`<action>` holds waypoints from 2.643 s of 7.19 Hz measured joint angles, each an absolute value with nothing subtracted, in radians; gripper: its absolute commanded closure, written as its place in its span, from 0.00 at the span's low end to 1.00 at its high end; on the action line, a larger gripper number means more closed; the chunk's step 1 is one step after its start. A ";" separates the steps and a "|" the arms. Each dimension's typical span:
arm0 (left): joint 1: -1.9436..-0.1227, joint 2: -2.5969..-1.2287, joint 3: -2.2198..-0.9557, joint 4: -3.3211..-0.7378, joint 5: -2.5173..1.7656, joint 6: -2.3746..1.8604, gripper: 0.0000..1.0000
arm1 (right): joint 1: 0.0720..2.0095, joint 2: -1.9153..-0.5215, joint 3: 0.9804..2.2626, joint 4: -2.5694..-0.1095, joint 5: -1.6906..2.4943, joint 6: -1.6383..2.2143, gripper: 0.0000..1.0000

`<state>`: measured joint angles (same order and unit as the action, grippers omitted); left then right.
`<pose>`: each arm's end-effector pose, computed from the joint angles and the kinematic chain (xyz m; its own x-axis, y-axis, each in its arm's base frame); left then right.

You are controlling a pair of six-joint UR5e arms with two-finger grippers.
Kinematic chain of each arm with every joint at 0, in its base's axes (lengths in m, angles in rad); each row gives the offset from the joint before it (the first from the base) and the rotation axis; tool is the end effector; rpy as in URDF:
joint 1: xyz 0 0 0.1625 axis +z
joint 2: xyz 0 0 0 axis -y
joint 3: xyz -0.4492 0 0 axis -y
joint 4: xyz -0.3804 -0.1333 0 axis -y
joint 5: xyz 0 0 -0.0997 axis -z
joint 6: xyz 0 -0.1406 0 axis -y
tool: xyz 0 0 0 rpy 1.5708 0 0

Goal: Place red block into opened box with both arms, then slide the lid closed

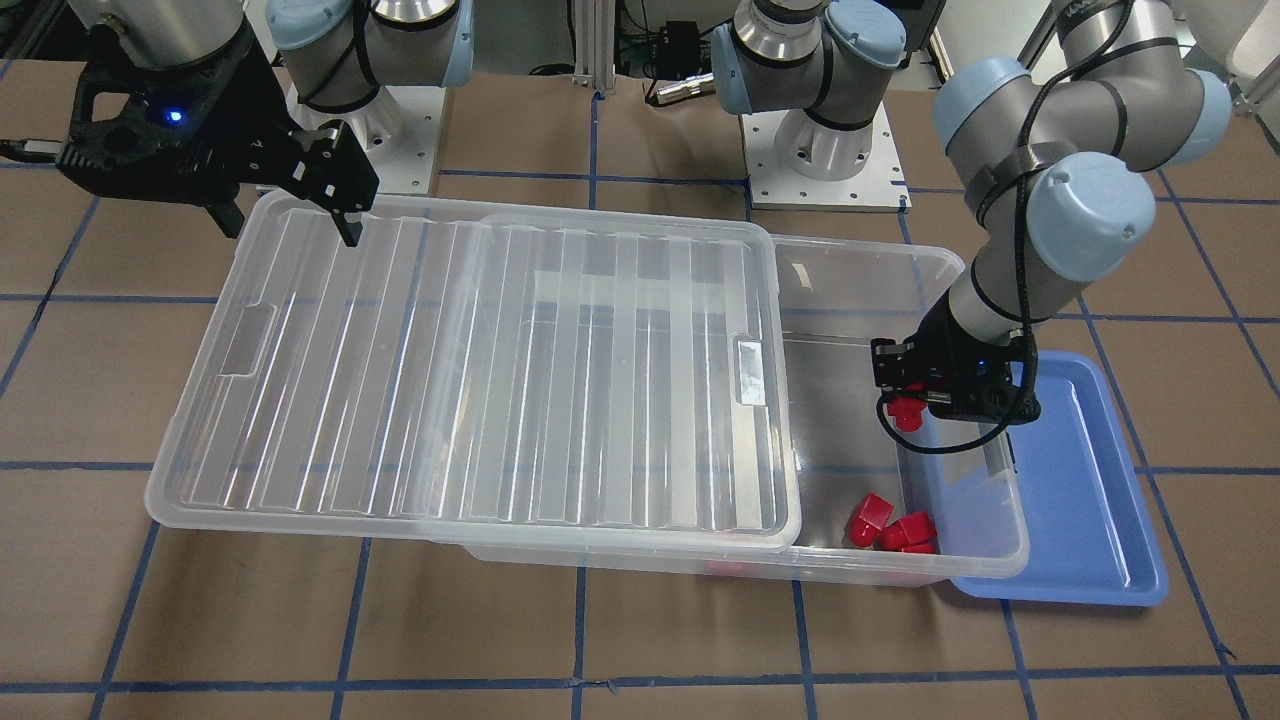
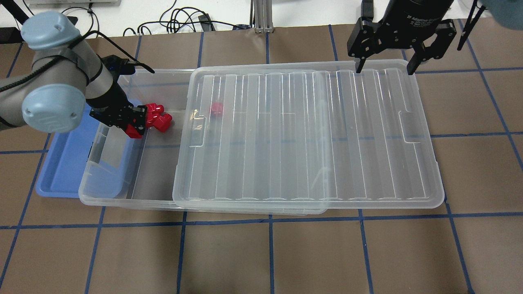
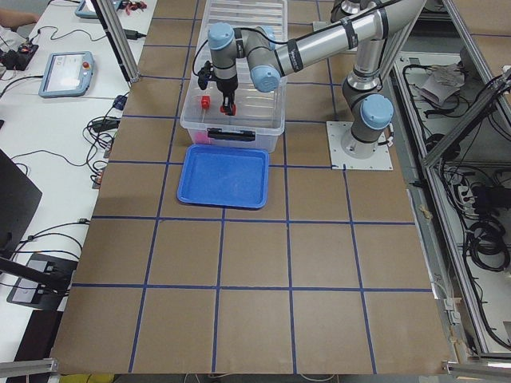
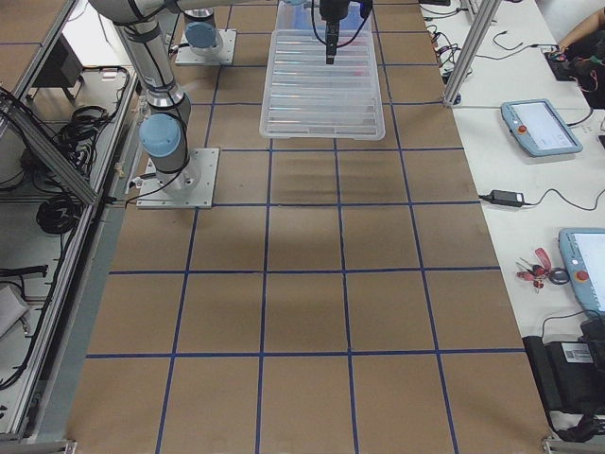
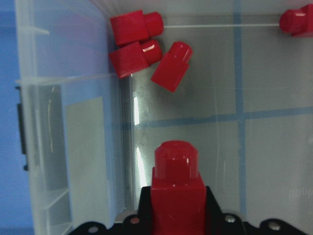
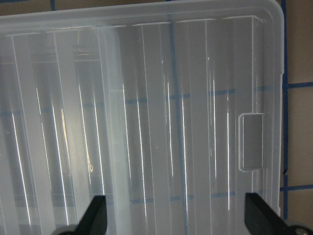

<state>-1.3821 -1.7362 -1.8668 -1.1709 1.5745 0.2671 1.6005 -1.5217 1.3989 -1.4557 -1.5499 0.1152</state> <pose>-0.0356 -0.5214 0.2897 -0.9969 0.0781 0.0127 0.0787 0.9951 0.0603 0.1510 -0.4961 0.5180 -0.9961 0.0852 -0.0216 0.0854 0.9963 -0.0053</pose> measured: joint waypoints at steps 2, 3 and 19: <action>-1.381 -1.753 -1.959 -1.051 1.572 0.268 1.00 | 1.600 -1.522 1.401 -1.455 -1.551 0.115 0.00; -1.381 -1.770 -1.974 -1.029 1.572 0.267 1.00 | 1.600 -1.522 1.402 -1.455 -1.551 0.115 0.00; -1.389 -1.734 -1.776 -1.288 1.589 0.262 0.00 | 1.598 -1.522 1.403 -1.455 -1.546 0.115 0.00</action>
<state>-1.3886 -1.7337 -1.7758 -1.2881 1.5889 0.2623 1.5984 -1.5215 1.4033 -1.4555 -1.5457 0.1154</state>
